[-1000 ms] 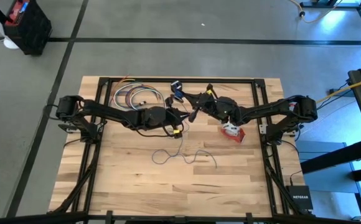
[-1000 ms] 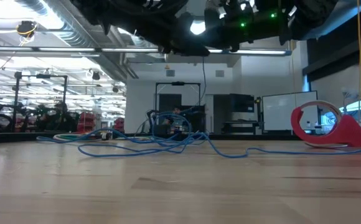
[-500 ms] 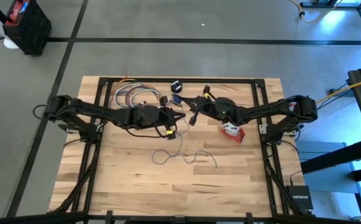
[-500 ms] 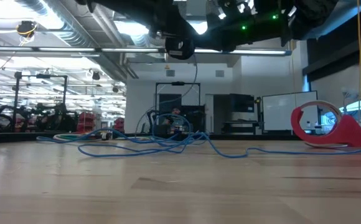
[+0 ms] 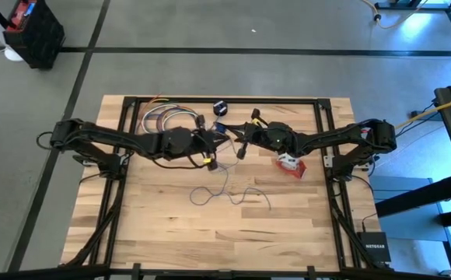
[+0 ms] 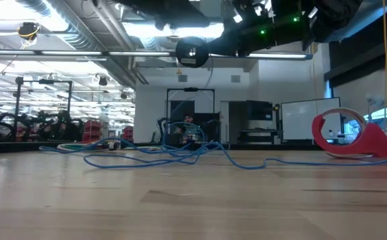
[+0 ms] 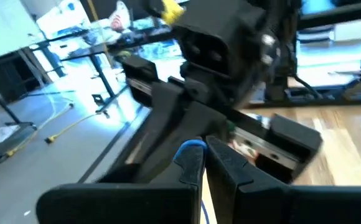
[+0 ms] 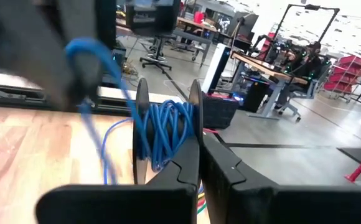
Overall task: Coil cords
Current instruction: Coil the blue wire onto the spool
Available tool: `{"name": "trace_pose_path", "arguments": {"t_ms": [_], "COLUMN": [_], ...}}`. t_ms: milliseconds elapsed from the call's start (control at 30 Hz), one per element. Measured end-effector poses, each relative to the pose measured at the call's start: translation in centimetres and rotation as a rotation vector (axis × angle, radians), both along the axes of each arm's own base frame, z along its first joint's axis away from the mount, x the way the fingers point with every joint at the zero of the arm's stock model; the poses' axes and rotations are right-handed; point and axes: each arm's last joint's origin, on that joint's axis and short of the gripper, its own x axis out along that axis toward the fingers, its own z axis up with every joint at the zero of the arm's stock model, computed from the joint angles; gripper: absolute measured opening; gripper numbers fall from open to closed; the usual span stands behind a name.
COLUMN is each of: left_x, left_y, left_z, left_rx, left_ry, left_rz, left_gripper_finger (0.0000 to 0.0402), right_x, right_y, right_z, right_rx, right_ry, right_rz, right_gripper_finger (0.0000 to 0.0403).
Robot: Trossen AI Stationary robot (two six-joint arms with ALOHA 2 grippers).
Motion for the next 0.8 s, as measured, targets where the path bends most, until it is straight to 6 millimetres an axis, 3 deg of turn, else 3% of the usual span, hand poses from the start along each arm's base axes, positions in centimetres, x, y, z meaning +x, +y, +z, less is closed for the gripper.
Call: {"name": "trace_pose_path", "arguments": {"t_ms": [533, 800], "left_x": [-6.2, -7.8], "left_y": [0.4, 1.6], "left_z": [3.4, 1.9], "left_rx": [-0.053, -0.053], "left_ry": [0.093, 0.318], "left_rz": [0.047, 0.102], "left_gripper_finger": [0.0008, 0.0008], "right_x": [0.0, 0.1], "right_y": [0.1, 0.2], "right_z": [0.1, 0.1], "right_rx": [0.0, 0.05], "right_ry": [-0.001, -0.032], "right_rz": [0.034, 0.096], "right_gripper_finger": [0.001, 0.001]}}
